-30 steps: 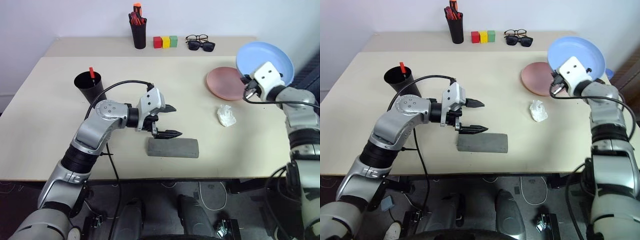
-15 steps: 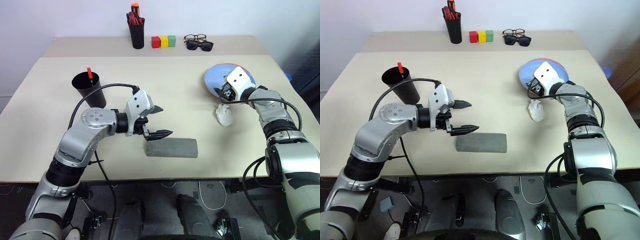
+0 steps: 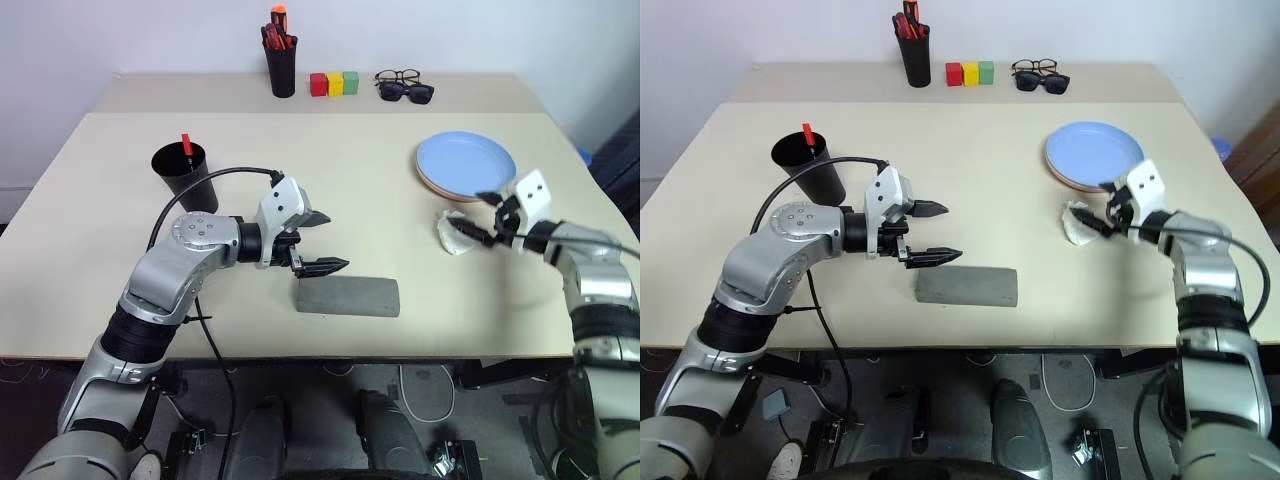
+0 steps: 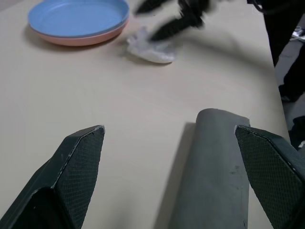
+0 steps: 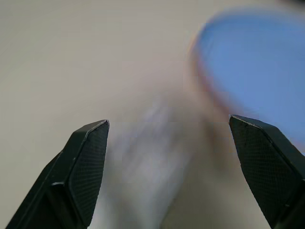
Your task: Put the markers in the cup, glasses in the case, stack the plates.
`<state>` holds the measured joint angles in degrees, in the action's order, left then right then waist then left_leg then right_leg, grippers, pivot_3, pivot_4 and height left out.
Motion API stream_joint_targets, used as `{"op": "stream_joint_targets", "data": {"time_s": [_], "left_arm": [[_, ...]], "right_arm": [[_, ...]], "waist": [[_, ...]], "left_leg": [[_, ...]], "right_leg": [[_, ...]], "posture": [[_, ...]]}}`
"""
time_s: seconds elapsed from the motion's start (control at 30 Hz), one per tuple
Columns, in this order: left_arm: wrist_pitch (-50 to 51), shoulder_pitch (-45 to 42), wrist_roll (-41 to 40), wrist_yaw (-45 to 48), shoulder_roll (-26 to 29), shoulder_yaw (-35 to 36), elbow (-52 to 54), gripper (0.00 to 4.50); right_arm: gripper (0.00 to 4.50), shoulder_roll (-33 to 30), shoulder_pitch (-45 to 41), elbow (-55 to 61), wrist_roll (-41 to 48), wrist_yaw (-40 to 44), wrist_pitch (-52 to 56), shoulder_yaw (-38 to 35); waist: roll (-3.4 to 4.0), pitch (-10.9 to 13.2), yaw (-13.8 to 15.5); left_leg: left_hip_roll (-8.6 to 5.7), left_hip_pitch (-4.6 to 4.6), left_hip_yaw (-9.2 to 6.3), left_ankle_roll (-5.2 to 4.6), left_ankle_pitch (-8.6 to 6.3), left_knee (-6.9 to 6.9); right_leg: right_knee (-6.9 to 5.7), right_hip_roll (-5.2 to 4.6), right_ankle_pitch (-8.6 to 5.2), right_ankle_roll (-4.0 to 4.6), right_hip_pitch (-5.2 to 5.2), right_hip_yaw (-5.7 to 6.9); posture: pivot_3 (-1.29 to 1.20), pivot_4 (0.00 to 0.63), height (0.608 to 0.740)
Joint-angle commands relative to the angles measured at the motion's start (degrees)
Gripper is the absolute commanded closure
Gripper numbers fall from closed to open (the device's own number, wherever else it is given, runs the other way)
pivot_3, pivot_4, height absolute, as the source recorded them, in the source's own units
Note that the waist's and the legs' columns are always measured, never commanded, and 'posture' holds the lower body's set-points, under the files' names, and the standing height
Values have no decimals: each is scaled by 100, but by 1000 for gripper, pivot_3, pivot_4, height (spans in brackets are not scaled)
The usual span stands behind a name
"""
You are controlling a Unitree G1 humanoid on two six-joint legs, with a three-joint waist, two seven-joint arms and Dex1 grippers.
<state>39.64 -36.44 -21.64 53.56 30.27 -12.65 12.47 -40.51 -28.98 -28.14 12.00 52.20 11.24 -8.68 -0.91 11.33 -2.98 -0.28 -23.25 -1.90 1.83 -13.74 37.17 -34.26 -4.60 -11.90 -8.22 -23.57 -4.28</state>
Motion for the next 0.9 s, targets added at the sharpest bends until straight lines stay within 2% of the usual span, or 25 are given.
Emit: {"op": "stream_joint_targets", "data": {"time_s": [0.03,0.17,0.47,0.57,0.77,0.9], "left_arm": [[-185,-183,52,82,9,0,-30,0],[-223,-234,109,114,46,11,-59,0],[-127,-98,111,1,201,140,118,0],[-80,-66,82,-75,222,164,175,0],[-27,4,51,-157,269,184,257,0],[-13,6,46,-201,240,171,269,0]], "right_arm": [[431,36,198,988,479,-70,666,-249],[431,292,357,921,428,-287,739,-137],[431,628,104,81,153,-512,500,180],[1292,674,-32,-262,14,-724,278,177],[4416,652,-71,-471,-181,-835,-36,237],[4416,641,-132,-528,-192,-884,-180,157]], "waist": [[0,0,-34],[-3,-2,-54],[-3,-2,-37],[-3,-2,-38],[-4,-2,-43],[-4,-2,-42]], "left_leg": [[0,1,1,0,0,3],[1,13,-1,1,1,7],[1,9,-1,1,1,5],[1,9,-1,1,1,6],[1,10,-2,1,1,5],[1,10,-2,1,1,6]], "right_leg": [[-1,0,0,1,0,-2],[0,2,-6,13,14,-1],[1,2,0,1,11,-1],[1,2,0,2,12,-1],[1,2,0,1,12,-1],[1,2,0,1,13,-1]], "posture": [[0,150,740],[0,150,740],[0,150,740],[0,150,740],[0,150,740],[0,150,740]]}}
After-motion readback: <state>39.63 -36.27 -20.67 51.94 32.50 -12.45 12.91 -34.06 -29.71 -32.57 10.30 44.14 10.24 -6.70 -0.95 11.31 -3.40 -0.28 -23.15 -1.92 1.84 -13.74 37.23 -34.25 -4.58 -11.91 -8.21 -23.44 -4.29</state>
